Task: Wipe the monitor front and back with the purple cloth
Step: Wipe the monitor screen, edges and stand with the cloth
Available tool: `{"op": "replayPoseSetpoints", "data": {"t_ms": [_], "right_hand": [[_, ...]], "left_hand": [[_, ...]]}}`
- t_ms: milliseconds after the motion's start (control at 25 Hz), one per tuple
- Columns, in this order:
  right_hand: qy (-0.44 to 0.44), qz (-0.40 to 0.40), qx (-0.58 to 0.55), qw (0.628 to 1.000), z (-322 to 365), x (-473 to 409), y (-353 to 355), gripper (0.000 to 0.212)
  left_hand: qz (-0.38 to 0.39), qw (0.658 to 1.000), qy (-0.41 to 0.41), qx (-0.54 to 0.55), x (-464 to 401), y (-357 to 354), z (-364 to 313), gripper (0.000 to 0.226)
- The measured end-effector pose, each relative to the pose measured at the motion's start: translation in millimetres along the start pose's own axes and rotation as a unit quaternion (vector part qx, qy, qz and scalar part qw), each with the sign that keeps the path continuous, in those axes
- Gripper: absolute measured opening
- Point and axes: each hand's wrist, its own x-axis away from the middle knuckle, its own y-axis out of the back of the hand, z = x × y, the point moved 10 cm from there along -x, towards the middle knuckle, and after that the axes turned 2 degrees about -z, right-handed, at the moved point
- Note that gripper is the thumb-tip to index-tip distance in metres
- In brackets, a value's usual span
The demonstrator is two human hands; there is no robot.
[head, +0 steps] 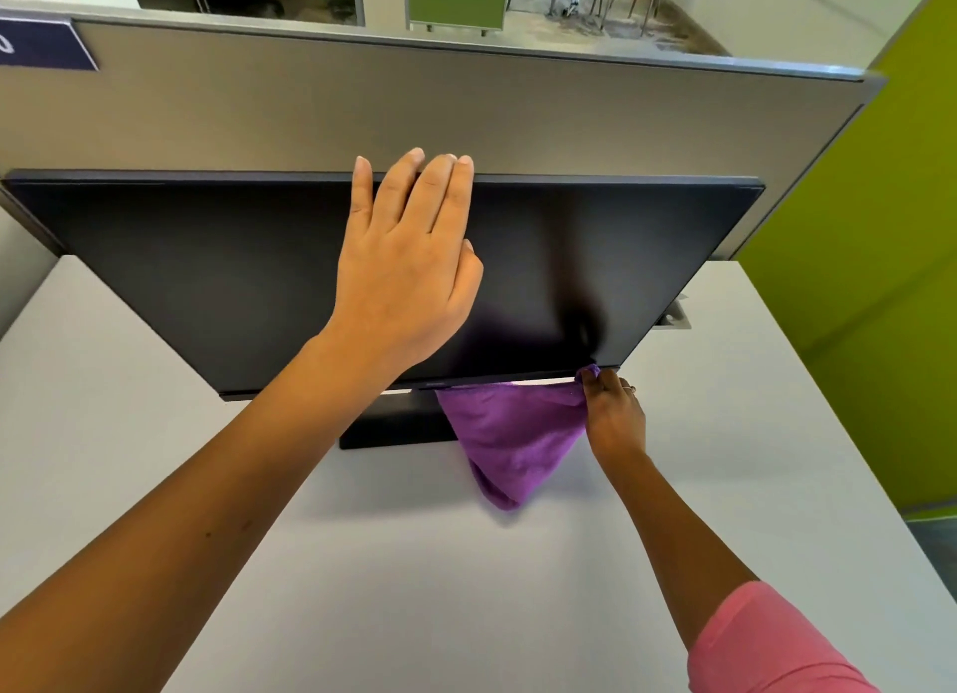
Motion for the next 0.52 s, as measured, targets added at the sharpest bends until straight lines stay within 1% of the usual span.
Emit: {"op": "replayPoseSetpoints", "data": {"t_ms": [80,120,240,280,320,400,520], "right_hand": [[-0.036,-0.003,-0.018,0.999,-17,-5,6,0.029],[-0.040,-0.001,-0.012,0.999,-24,-7,8,0.029],[-0.014,0.007,0.021,1.000,-40,-11,9,0.033],[-0.017,0.010,0.013,1.000,-47,-13,10,0.031],[-0.031,0.010,-0.015,0.999,-54,-16,10,0.029],[-0.070,0.007,-0.073,0.995,-66,-19,10,0.031],[-0.133,-0.014,-0.155,0.979,-85,-13,11,0.030]], "left_hand": [[-0.009,1.000,-0.002,-0.001,-4,-4,-16,0.056],[-0.014,1.000,-0.003,0.000,-7,-6,-24,0.056],[-0.022,1.000,-0.001,-0.001,-12,-11,-40,0.056],[-0.023,1.000,0.002,-0.004,-13,-12,-42,0.056],[-0.023,1.000,0.006,-0.007,-13,-13,-43,0.056],[-0.027,1.000,0.011,-0.011,-14,-14,-43,0.055],[-0.031,0.999,0.017,-0.014,-13,-13,-43,0.055]]}}
